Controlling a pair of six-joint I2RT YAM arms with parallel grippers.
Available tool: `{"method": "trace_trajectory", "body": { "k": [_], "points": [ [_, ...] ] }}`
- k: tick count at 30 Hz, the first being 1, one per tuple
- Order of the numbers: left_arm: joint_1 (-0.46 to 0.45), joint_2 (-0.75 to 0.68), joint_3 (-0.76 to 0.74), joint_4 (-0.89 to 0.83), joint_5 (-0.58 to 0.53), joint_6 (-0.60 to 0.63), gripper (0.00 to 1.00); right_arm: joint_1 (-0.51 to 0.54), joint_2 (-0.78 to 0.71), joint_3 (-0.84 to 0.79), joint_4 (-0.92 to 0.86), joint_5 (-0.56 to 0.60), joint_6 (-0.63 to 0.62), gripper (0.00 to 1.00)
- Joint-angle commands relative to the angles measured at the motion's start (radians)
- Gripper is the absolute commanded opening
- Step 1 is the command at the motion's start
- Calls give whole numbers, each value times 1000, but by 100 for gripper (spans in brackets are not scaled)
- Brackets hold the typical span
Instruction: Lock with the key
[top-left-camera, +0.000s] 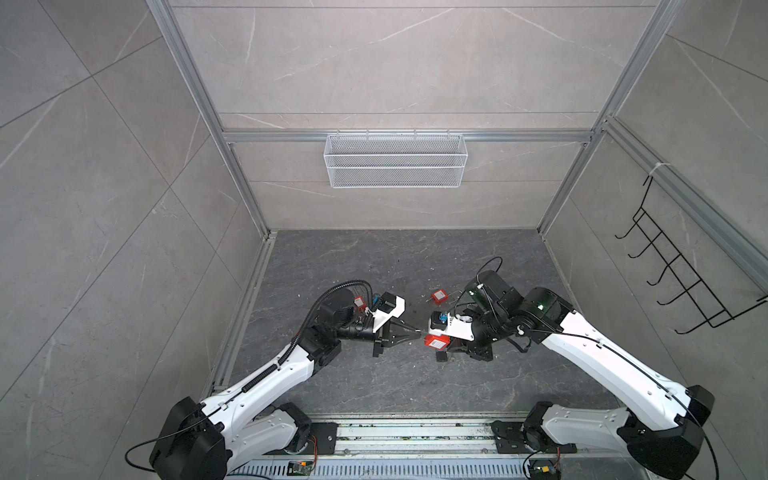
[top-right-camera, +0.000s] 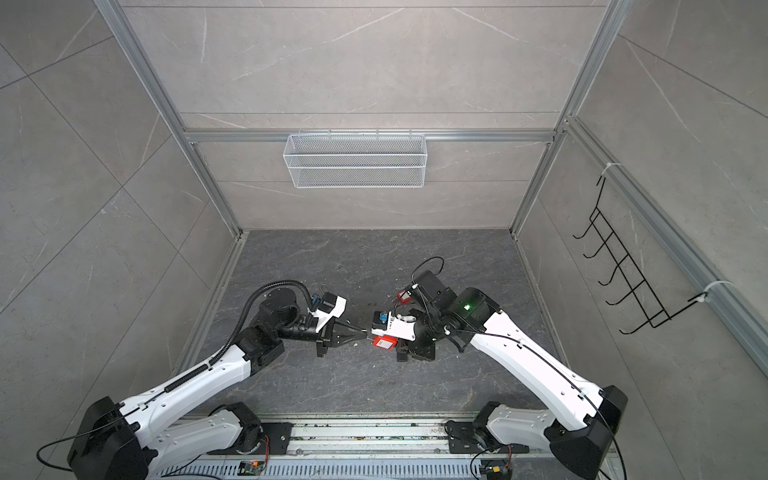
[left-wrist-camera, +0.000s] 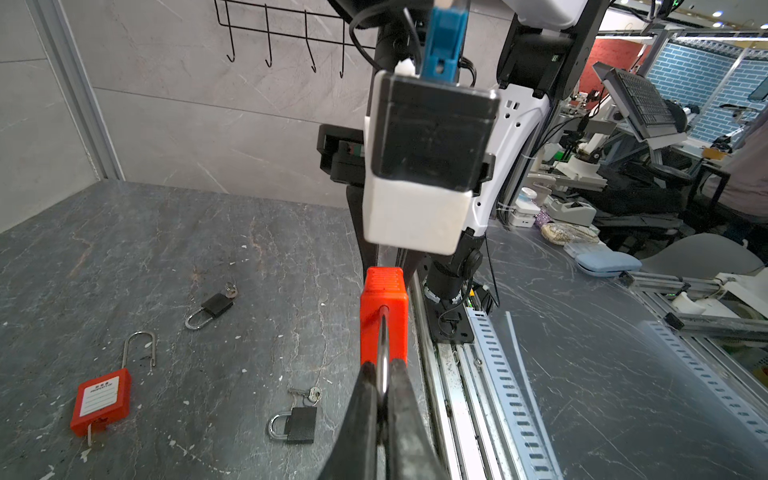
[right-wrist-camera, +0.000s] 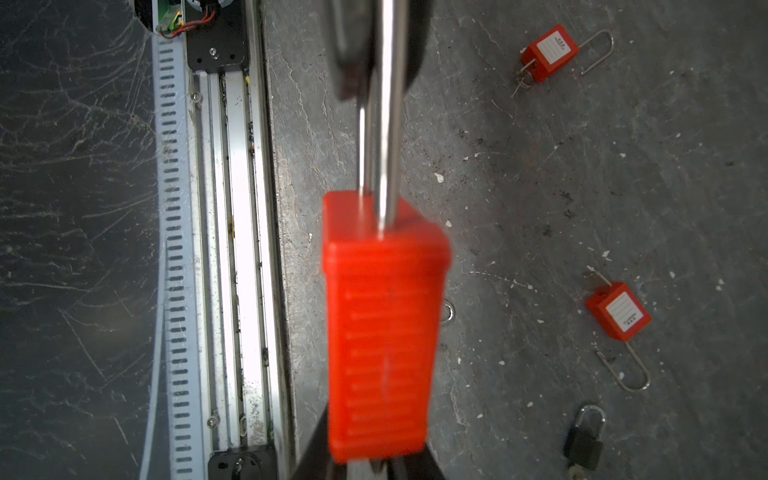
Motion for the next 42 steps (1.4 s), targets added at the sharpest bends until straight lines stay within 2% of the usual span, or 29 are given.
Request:
{"method": "trace_trajectory", "body": {
  "k": [1,6,9,19,28,36,42],
  "points": [
    [-6,-15,48,-9,32,52,0,-5,-41,-23,0,-15,-14,9],
    [-5,-19,51,-19,20,65,0,-5,-42,-53,-13,-14,-14,1],
    [-2,-26,57,-44,10,87,0,-6,-54,-91,-5,-8,-15,0],
    [59,-57,61,-102,10,121,0,-60,-126,-208,16,-23,-22,0],
    [67,-56,73,-156,6,131,0,-83,-145,-236,27,4,-28,0],
    [72,-67,78,-184,-14,190,0,-97,-142,-254,12,-23,-29,0],
    [71,-69,85,-200,-1,254,0,-115,-100,-229,-42,-120,-38,0]
  ]
}}
